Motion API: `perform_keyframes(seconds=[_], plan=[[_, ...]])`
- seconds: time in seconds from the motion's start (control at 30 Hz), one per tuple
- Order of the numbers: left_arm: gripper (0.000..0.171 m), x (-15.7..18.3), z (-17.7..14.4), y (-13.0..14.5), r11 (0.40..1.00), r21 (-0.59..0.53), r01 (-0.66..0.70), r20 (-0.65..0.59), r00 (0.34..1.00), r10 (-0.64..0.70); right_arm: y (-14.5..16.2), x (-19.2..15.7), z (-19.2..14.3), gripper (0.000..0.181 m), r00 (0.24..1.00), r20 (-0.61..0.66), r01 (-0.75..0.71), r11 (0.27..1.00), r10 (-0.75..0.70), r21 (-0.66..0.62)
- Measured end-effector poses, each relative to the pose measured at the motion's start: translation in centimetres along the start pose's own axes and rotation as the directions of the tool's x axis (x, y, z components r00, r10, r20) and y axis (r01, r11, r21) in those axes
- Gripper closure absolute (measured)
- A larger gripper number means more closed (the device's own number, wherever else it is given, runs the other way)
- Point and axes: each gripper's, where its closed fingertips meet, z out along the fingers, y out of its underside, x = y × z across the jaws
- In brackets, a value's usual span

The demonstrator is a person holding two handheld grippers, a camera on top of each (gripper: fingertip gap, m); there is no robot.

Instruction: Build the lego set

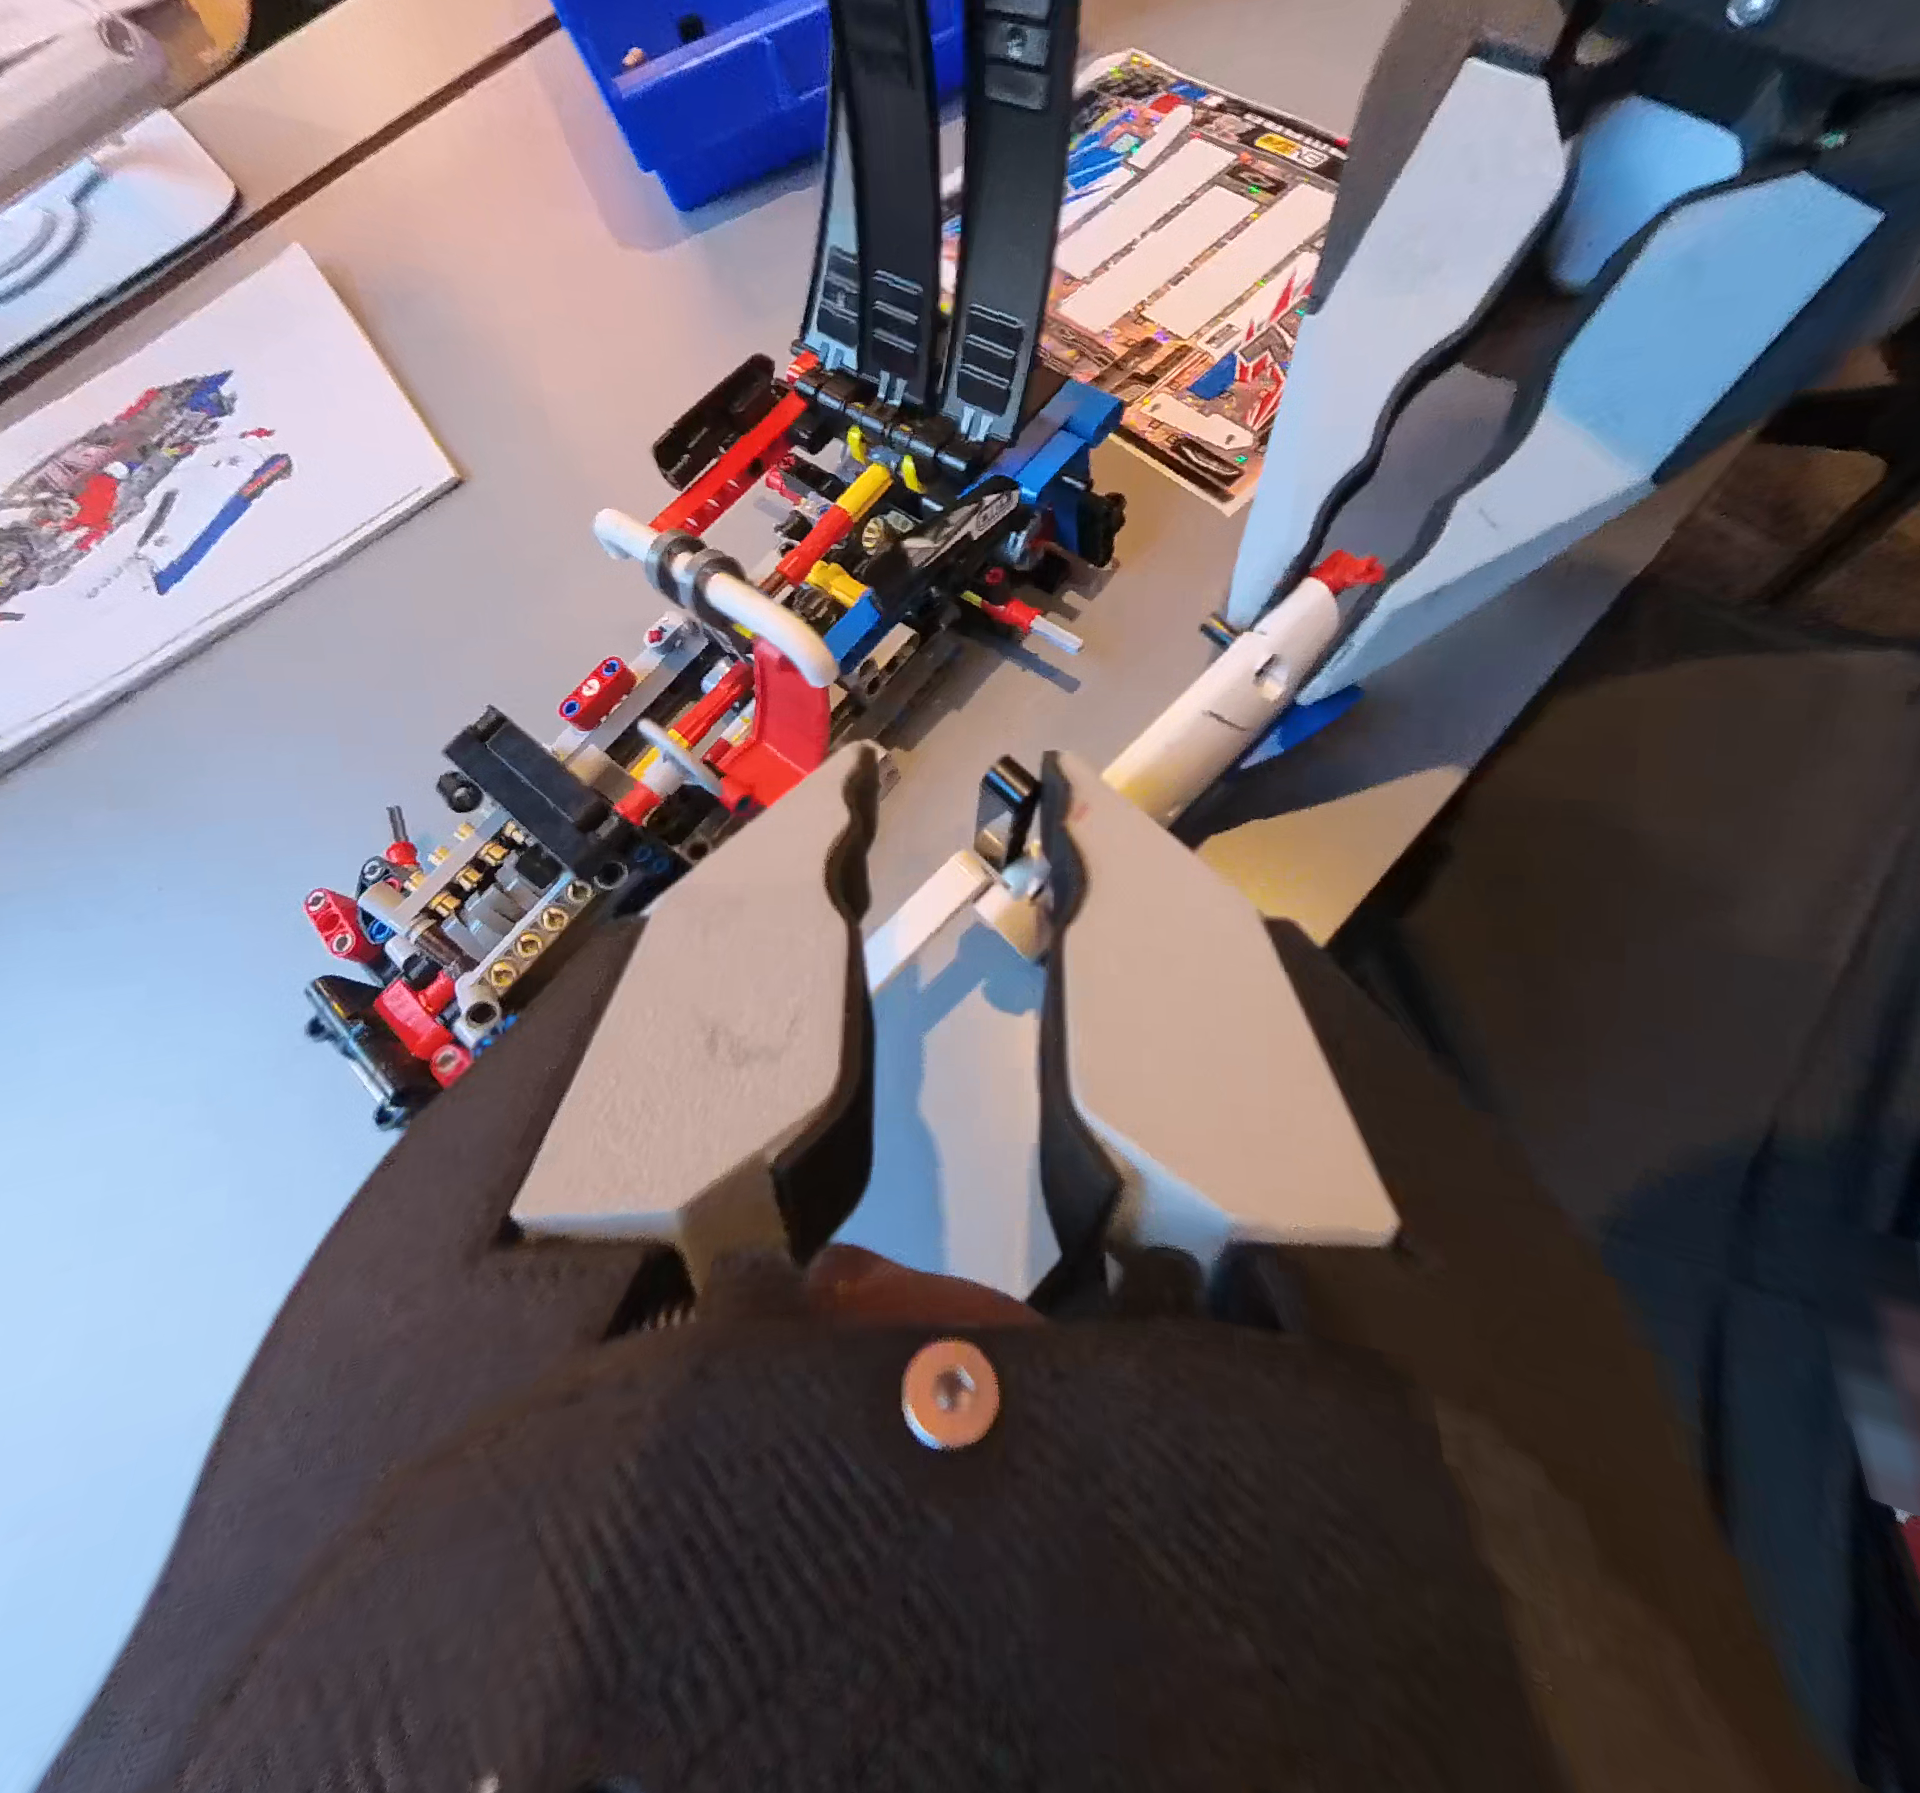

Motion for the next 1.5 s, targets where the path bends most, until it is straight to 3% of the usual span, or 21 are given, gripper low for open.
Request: perform_keyframes(seconds=[0.17,0.27,0.33,0.4,0.57,0.7,0.8,0.97,1.23,1.3,1.5], plan=[[0.157,-1.2,-0.2,0.8,0.98,0.01,0.2,-0.08,0.977,-0.199,0.1,0.7,0.2,0.169,1.0,0.0,-0.011,1.0,0.011,0.002],[0.145,-2.0,-0.3,1.5,0.939,0.007,0.344,-0.142,0.93,-0.34,0.1,0.9,0.4,0.169,1.0,0.003,-0.023,1.0,0.023,0.015],[0.138,-2.0,-0.5,1.8,0.93,-0.007,0.368,-0.184,0.913,-0.363,0.2,0.9,0.5,0.169,1.0,0.0,-0.02,1.0,0.02,0.012],[0.128,-2.8,-1.1,2.2,0.95,-0.011,0.313,-0.148,0.939,-0.311,0.1,1.2,0.4,0.17,1.0,-0.011,-0.017,1.0,0.018,0.021],[0.134,-9.0,-3.0,4.9,0.975,-0.079,0.209,0.156,0.968,-0.195,0.0,1.6,0.3,0.169,0.999,0.004,-0.054,0.998,0.054,0.041],[0.132,-8.1,-5.2,2.9,0.998,-0.011,0.066,0.089,0.994,-0.065,-1.1,1.8,0.4,0.17,0.997,0.017,-0.072,0.994,0.071,0.077],[0.134,-7.1,-6.2,1.2,0.997,0.008,-0.071,0.112,0.991,0.069,-1.9,2.5,0.8,0.17,0.997,0.005,-0.073,0.994,0.073,0.082],[0.136,-3.0,-4.4,-0.5,0.987,0.035,-0.155,0.039,0.987,0.154,-2.3,2.8,1.9,0.17,0.997,0.01,-0.083,0.992,0.082,0.097],[0.138,-1.8,1.2,1.6,0.919,-0.158,-0.362,0.06,0.925,0.375,-1.6,3.5,3.1,0.17,0.997,-0.033,-0.071,0.996,0.073,0.049],[0.146,-2.2,1.8,2.2,0.912,-0.191,-0.363,0.053,0.924,0.379,-1.0,3.9,3.2,0.169,0.995,-0.07,-0.069,0.997,0.07,0.018],[0.144,-1.8,2.4,2.0,0.928,-0.163,-0.333,-0.01,0.942,0.336,-0.8,4.0,3.0,0.169,0.995,-0.082,-0.058,0.998,0.059,0.019]])
